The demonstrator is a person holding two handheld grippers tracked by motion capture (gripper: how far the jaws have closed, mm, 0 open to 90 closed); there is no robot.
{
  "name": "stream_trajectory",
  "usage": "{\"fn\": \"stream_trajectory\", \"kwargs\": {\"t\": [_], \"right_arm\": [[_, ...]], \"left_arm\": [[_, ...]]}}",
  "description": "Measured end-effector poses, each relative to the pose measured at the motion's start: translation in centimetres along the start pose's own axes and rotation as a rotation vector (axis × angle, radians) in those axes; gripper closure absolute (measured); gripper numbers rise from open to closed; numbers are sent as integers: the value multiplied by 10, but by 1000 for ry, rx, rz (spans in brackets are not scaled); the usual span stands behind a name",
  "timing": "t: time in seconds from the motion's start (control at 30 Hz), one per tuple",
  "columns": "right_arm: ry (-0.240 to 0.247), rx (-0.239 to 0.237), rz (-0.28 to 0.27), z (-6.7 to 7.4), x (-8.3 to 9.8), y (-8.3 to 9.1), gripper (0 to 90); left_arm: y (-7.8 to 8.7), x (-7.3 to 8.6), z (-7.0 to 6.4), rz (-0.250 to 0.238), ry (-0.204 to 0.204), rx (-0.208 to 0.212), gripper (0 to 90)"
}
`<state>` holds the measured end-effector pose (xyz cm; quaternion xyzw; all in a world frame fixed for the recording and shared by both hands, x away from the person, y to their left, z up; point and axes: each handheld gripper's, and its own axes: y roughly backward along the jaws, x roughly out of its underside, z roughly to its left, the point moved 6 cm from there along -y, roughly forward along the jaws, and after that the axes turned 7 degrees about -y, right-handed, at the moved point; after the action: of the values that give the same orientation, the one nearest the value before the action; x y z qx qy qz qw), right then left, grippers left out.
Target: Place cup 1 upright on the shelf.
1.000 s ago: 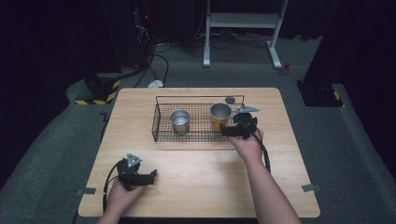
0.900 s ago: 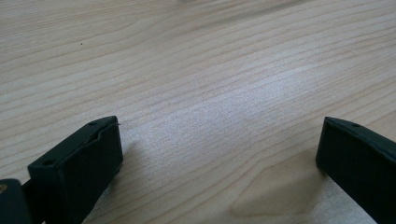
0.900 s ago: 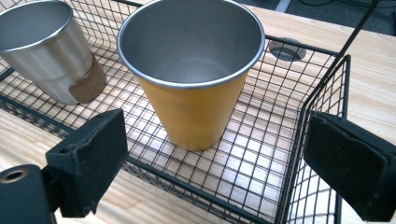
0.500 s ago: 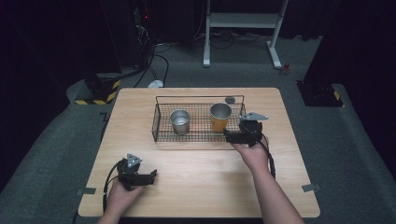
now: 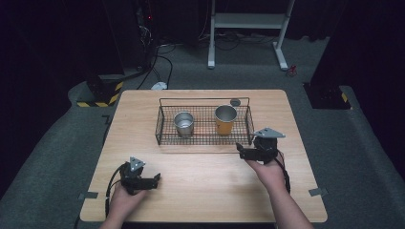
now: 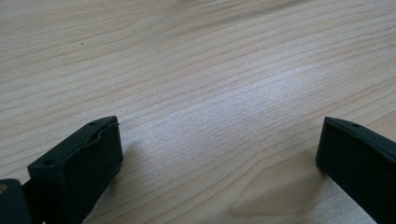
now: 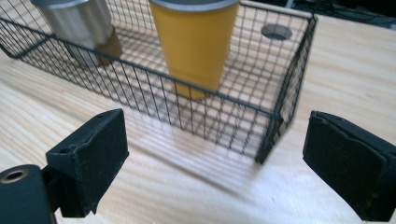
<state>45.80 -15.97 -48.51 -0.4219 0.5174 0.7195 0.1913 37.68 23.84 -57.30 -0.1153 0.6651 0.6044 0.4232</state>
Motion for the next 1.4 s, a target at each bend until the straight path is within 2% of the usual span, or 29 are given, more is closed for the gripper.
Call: {"fn": "stream_trajectory", "kwargs": {"t": [0.17, 0.23, 0.27, 0.4, 0.43, 0.47, 0.53, 0.57, 0.63, 0.7, 0.77, 0.8, 0.83, 1.03, 1.1, 1.4], "right_arm": [[-1, 23, 8, -11, 19, 6, 62], [-11, 35, 42, -19, 36, 9, 64], [-11, 35, 42, -19, 36, 9, 64], [-23, 55, 74, -32, 62, 14, 68], [-23, 55, 74, -32, 62, 14, 68], [-35, 62, 89, -38, 74, 16, 71], [-35, 66, 94, -41, 79, 17, 72], [-32, 84, 103, -47, 88, 20, 77], [-41, 83, 109, -49, 91, 20, 77], [-40, 114, 114, -58, 103, 23, 77], [-38, 125, 119, -61, 107, 23, 79], [-45, 128, 158, -64, 111, 23, 76], [-62, 125, 161, -66, 111, 24, 77], [-89, 157, 155, -65, 111, 23, 71], [-111, 185, 156, -62, 111, 23, 72], [-117, 189, 152, -62, 112, 24, 73]], "left_arm": [[0, 0, 0, 0, 0, 0, 5], [0, 0, 0, 0, 0, 0, 5], [0, 0, 0, 0, 0, 0, 5], [0, 0, 0, 0, 0, 0, 5], [0, 0, 0, 0, 0, 0, 5], [0, 0, 0, 0, 0, 0, 5], [0, 0, 0, 0, 0, 0, 5], [0, 0, 0, 0, 1, -1, 5], [0, 0, 0, 0, 0, -1, 5], [0, 0, 0, 0, 1, -1, 5], [0, 0, 0, 0, 1, -2, 5], [0, 0, 1, 1, -7, -5, 6], [0, 0, 1, 2, -9, -7, 5], [0, 0, 1, 2, 2, -9, 7], [0, 0, 0, -1, 8, -12, 7], [0, 0, 1, 0, 9, -12, 6]]}}
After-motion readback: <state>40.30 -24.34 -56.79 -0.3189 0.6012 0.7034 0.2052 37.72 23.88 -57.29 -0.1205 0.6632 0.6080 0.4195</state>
